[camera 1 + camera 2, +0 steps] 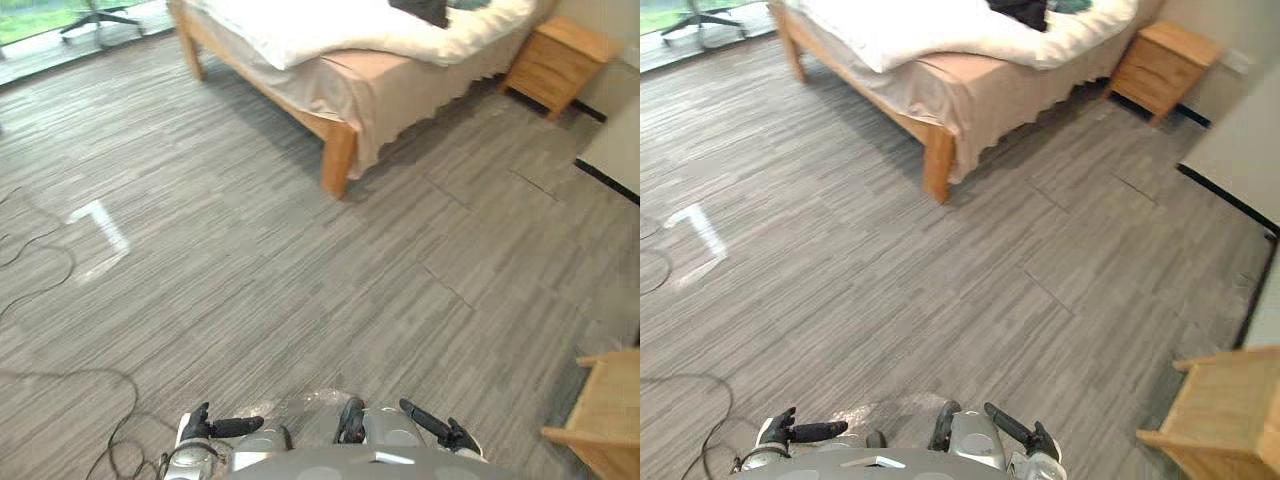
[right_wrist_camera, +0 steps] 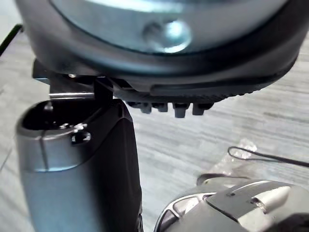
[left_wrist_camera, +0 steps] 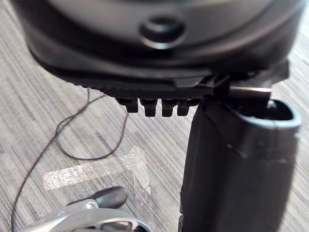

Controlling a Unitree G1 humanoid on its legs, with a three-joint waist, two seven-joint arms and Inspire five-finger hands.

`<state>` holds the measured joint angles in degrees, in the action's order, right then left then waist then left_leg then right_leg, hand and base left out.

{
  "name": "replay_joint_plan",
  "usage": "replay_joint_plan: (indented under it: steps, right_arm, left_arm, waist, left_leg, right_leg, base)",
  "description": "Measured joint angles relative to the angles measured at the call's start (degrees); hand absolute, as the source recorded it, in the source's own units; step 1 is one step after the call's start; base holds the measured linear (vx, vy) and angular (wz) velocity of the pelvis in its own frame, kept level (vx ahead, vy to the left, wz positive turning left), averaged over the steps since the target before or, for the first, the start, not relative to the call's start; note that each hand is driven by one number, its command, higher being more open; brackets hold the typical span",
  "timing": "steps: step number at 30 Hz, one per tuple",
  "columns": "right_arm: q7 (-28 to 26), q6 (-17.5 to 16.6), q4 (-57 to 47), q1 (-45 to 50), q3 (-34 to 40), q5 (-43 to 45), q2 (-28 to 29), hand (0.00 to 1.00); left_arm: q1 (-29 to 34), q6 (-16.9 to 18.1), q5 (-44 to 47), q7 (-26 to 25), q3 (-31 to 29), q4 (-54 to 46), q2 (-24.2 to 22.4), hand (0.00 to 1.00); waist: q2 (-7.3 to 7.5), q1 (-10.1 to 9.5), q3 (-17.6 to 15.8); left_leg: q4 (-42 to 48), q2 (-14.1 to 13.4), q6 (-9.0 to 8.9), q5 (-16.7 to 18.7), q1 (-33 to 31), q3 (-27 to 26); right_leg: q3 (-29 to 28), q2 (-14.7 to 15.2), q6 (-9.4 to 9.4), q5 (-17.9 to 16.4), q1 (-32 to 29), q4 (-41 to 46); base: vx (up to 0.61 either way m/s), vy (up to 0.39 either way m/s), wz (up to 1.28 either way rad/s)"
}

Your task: Tidy up the quilt and then pick up the clothes from the bed and put them into the laundry hamper

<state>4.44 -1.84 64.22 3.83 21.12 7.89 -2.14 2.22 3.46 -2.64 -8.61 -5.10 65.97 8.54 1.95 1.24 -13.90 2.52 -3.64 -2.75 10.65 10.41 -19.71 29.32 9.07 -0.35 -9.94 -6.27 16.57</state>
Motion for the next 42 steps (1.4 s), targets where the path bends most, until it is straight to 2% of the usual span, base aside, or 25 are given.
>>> replay_joint_plan:
  steps: [2, 4, 7, 8, 9, 10, 11, 12, 13, 14, 17, 20, 22, 23, 26, 27, 28, 29, 31, 33, 34, 37, 39, 40, 42]
  right_arm:
    - [0.08, 0.15, -0.51, -1.16, 1.12, 2.19, -0.75, 1.0]
    - [0.16, -0.68, -3.01, -1.06, 1.96, 4.47, -0.94, 1.0]
    - [0.95, -1.24, -4.04, -0.25, 0.81, 4.39, 0.0, 1.0]
    - [0.87, -1.16, -3.95, -0.03, 1.23, 4.99, 0.17, 1.0]
    - [0.97, -1.33, -3.87, -0.58, 1.77, 5.43, -0.25, 1.0]
    - [0.78, -1.44, -3.5, -1.45, 2.55, 6.08, -1.68, 1.0]
    - [0.78, -1.43, -2.75, -1.33, 2.45, 6.12, -1.65, 1.0]
    - [0.84, -1.41, -2.12, -1.32, 1.89, 6.13, -1.61, 1.0]
    - [1.06, -1.09, -1.01, -1.46, 0.37, 5.91, -2.58, 1.0]
    - [1.06, -0.92, -0.21, -1.68, -1.95, 5.81, -3.52, 1.0]
    - [1.3, -0.75, 1.16, -4.54, -6.12, 4.58, -4.71, 1.0]
    - [2.07, -0.14, 1.86, -7.41, -6.15, 3.7, -4.29, 1.0]
    - [2.49, -0.22, 0.56, -7.75, -6.11, 3.67, -3.63, 1.0]
    - [2.5, -0.21, 0.55, -7.82, -6.12, 3.63, -3.61, 1.0]
    - [2.58, 0.06, 0.68, -6.27, -6.18, 3.5, -3.58, 1.0]
    - [2.58, 0.14, 0.81, -4.9, -6.11, 2.96, -2.56, 1.0]
    - [2.3, 0.13, 0.9, -4.13, -6.01, 1.78, -1.78, 1.0]
    - [2.18, 0.13, 1.4, -4.07, -5.87, 1.61, -1.59, 1.0]
    - [1.17, 0.22, 1.91, -4.16, -3.57, 2.0, -0.47, 1.0]
    - [1.06, 0.08, 1.81, -4.11, -2.28, 2.06, -0.65, 1.0]
    - [1.04, -0.15, 1.25, -3.22, -2.0, 2.1, -0.82, 1.0]
    - [0.92, -1.09, -0.69, -1.44, -1.71, 2.02, -0.98, 1.0]
    - [0.82, -1.05, -1.01, -1.0, -0.93, 1.94, -1.01, 1.0]
    - [0.83, -1.05, -1.15, -0.67, -0.52, 1.95, -0.45, 1.0]
    - [0.83, -0.91, -0.95, -0.33, -0.14, 1.92, -0.25, 1.0]
  left_arm:
    - [-1.77, 0.0, -0.11, 0.07, 0.41, 0.97, -0.74, 1.0]
    - [-4.0, 0.06, -0.52, 0.21, 0.75, 1.93, -1.37, 1.0]
    - [-4.97, 0.1, -2.86, 0.34, -0.28, 3.32, -1.43, 1.0]
    - [-4.98, 0.35, -4.09, 0.29, -0.96, 3.02, -2.08, 1.0]
    - [-5.15, 0.65, -4.72, 0.37, -1.72, 2.83, -3.17, 1.0]
    - [-5.33, 1.51, -4.7, 0.47, -3.02, 2.06, -4.78, 1.0]
    - [-4.97, 1.68, -4.65, 0.5, -4.24, 1.08, -5.55, 1.0]
    - [-4.61, 1.62, -4.58, 0.48, -4.73, 0.64, -5.87, 1.0]
    - [-4.22, 1.46, -2.71, 0.59, -6.19, -0.61, -6.52, 1.0]
    - [-4.05, 1.58, -1.99, 0.51, -5.98, -1.85, -6.55, 1.0]
    - [-4.29, 2.76, -0.25, -0.21, -5.65, -4.93, -6.7, 1.0]
    - [-5.68, 2.93, 2.91, -0.95, -4.62, -6.21, -6.73, 1.0]
    - [-6.37, 3.01, 3.1, -1.29, -4.18, -6.63, -6.67, 1.0]
    - [-6.35, 2.99, 3.13, -1.29, -4.18, -6.67, -6.72, 1.0]
    - [-6.28, 2.96, 5.37, -1.21, -4.73, -7.55, -7.38, 1.0]
    - [-6.15, 2.97, 6.01, -1.09, -5.59, -7.94, -7.1, 1.0]
    - [-5.83, 2.82, 6.31, -0.81, -6.48, -7.34, -6.53, 1.0]
    - [-5.82, 2.8, 6.67, -0.69, -6.75, -6.93, -6.22, 1.0]
    - [-5.92, 2.2, 6.62, -0.68, -7.16, -5.79, -5.13, 1.0]
    - [-5.32, 0.84, 6.54, -0.68, -7.12, -4.61, -4.52, 1.0]
    - [-3.98, 0.64, 6.5, -0.71, -7.1, -4.63, -4.81, 1.0]
    - [-4.26, 0.75, 6.5, -0.88, -6.96, -3.93, -4.69, 1.0]
    - [-4.68, 1.44, 6.34, -0.89, -6.73, -3.99, -5.13, 1.0]
    - [-4.7, 1.45, 6.14, -0.92, -6.75, -3.95, -5.53, 1.0]
    - [-3.94, 1.41, 5.64, -0.85, -7.88, -3.94, -5.89, 1.0]
  waist:
    - [-2.42, 0.72, -1.21]
    - [-4.21, 1.89, -1.54]
    - [-2.57, 2.32, -1.72]
    - [-3.29, 2.49, -1.89]
    - [-4.75, 2.76, -2.13]
    - [-6.67, 2.7, -2.5]
    - [-6.44, 2.36, -2.46]
    - [-6.37, 2.15, -2.53]
    - [-6.56, 1.64, -2.58]
    - [-5.93, 1.19, -2.96]
    - [-4.95, -0.7, -3.54]
    - [-4.58, -2.9, -4.04]
    - [-3.99, -3.2, -4.39]
    - [-4.02, -3.26, -4.37]
    - [-4.92, -5.31, -3.52]
    - [-2.78, -5.99, -3.07]
    - [-0.99, -5.82, -1.95]
    - [-0.31, -5.84, -1.74]
    - [1.17, -5.56, -1.71]
    - [1.35, -4.12, -1.88]
    - [0.48, -2.98, -2.15]
    - [-0.28, -1.6, -2.35]
    - [-0.98, -1.14, -2.3]
    - [-1.04, -1.16, -2.08]
    - [-0.13, -1.92, -1.68]
  left_leg:
    - [-0.02, -4.99, -2.35, 0.51, 0.11, -3.21]
    - [-2.15, -10.09, -4.93, -0.26, 1.17, -6.59]
    - [-2.79, -11.47, -6.56, -1.1, 6.78, -9.95]
    - [-2.82, -12.87, -7.69, -1.81, 10.12, -10.11]
    - [-2.36, -14.61, -10.1, -3.57, 10.93, -10.42]
    - [2.4, -17.66, -11.23, -9.13, 9.86, -10.23]
    - [12.97, -20.62, -7.49, -16.03, 6.28, -8.5]
    - [19.97, -22.63, -3.88, -19.08, 3.87, -7.32]
    - [34.97, -25.37, 1.46, -16.97, -1.31, -4.84]
    - [43.87, -23.24, -0.64, -11.14, -6.34, 0.78]
    - [51.08, -15.35, -7.17, -0.65, -17.87, 4.69]
    - [44.99, -11.76, -5.28, 3.4, -25.11, 0.11]
    - [25.2, -6.76, -0.94, 0.17, -28.45, -5.54]
    - [22.22, -6.26, -0.58, -0.82, -28.58, -6.43]
    - [9.3, -4.19, 4.08, -6.44, -32.31, -10.31]
    - [9.32, -1.54, 10.55, -11.37, -31.54, -9.33]
    - [8.8, 0.32, 13.8, -14.25, -29.97, -9.33]
    - [8.78, 1.0, 14.14, -15.04, -29.05, -9.61]
    - [9.11, 3.83, 12.82, -10.5, -24.17, -6.04]
    - [8.11, 5.82, 11.9, -7.47, -17.28, -0.85]
    - [7.18, 6.15, 11.26, -5.81, -12.39, 3.52]
    - [4.25, 5.25, 10.51, -5.0, -4.92, 14.2]
    - [3.94, 3.38, 8.03, -3.45, -3.05, 21.99]
    - [3.61, 2.59, 6.13, -1.73, -2.3, 25.54]
    - [3.15, 2.13, 4.0, 0.36, -0.56, 28.7]
  right_leg:
    - [0.93, -0.57, 0.91, 0.55, -4.41, 0.08]
    - [1.59, 0.54, 4.55, 5.17, -13.39, -1.64]
    - [1.98, 0.67, 5.58, 12.88, -13.87, -13.06]
    - [2.01, -0.05, 0.28, 21.06, -12.46, -13.0]
    - [2.05, -1.07, -3.81, 21.15, -12.79, -10.11]
    - [1.84, -2.11, -4.91, 15.98, -14.06, -3.42]
    - [1.56, -2.71, -5.33, 11.38, -12.53, -0.82]
    - [1.24, -3.21, -5.14, 9.8, -10.75, -1.11]
    - [0.74, -5.19, -4.45, 8.0, -6.77, -2.52]
    - [0.02, -6.46, -4.3, 7.78, -3.03, -4.57]
    - [-4.64, -9.86, -4.15, 6.32, 5.4, -12.04]
    - [-7.35, -11.69, -3.82, 5.6, 10.97, -16.36]
    - [-7.45, -11.7, -2.34, 2.58, 18.5, -20.02]
    - [-7.35, -11.79, -1.99, 2.24, 19.27, -20.35]
    - [-6.43, -13.18, 1.2, -2.68, 24.91, -21.02]
    - [-5.61, -11.55, 3.54, -4.5, 27.51, -20.55]
    - [-4.72, -8.64, 6.12, -6.04, 27.4, -14.91]
    - [-4.38, -6.76, 8.07, -7.19, 25.68, -8.79]
    - [-7.29, 0.43, 11.54, -2.18, 14.75, 22.64]
    - [-10.37, 2.02, 10.83, -2.63, 10.62, 35.69]
    - [-10.55, 1.77, 8.94, -3.76, 9.3, 37.17]
    - [-13.61, -0.54, 4.27, -6.63, 2.75, 28.84]
    - [-22.52, -3.04, 5.71, -5.4, -3.0, 13.4]
    - [-27.27, -2.54, 7.86, -3.21, -4.66, 3.8]
    - [-28.36, -0.38, 8.76, 1.01, -6.18, -5.25]
  base:
    - [0.2, -0.137, -1.1]
    - [0.34, -0.214, -0.99]
    - [0.49, -0.322, -0.58]
    - [0.49, -0.344, -0.24]
    - [0.74, -0.575, -0.24]
    - [0.64, -0.603, -0.3]
    - [0.64, -0.603, -0.29]
    - [0.74, -0.641, -0.27]
    - [0.57, -0.426, -0.38]
    - [0.79, -0.592, -0.47]
    - [0.57, -0.351, -0.72]
    - [0.44, -0.142, -0.7]
    - [0.54, -0.041, -0.14]
    - [0.62, 0.026, 0.1]
    - [0.61, 0.098, 0.12]
    - [0.77, 0.141, 0.3]
    - [0.79, 0.152, 0.35]
    - [0.81, 0.198, 0.52]
    - [0.74, 0.218, 0.6]
    - [0.73, 0.125, 1.32]
    - [0.72, 0.052, 1.84]
    - [0.72, -0.159, 2.22]
    - [0.59, -0.285, 2.33]
    - [0.34, -0.247, 1.6]
    - [0.56, -0.501, 1.37]
